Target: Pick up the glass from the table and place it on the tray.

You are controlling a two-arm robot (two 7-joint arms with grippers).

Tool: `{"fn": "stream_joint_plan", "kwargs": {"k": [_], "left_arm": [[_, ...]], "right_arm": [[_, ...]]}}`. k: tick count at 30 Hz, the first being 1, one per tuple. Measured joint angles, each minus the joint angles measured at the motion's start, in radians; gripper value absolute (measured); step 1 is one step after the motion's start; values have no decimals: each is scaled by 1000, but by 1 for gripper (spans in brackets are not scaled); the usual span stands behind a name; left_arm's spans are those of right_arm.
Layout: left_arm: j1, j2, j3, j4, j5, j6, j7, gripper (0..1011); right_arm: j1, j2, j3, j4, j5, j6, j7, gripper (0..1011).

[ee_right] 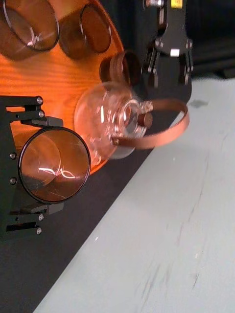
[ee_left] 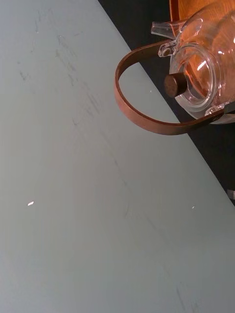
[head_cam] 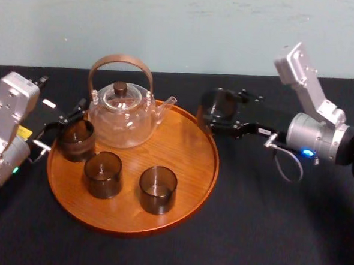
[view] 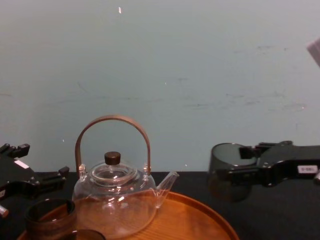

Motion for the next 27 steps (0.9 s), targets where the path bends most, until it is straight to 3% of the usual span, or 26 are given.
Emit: {"fn": "stream_joint_plan", "kwargs": {"k": [12,27], "left_arm": [[0,0,0,0,0,0,0,1001],[0,0,0,0,0,0,0,1001]], "right_arm": [[40,-38,-83,57,4,-34,37,902],[53,-76,-135,144,-9,-72,40,902]]}}
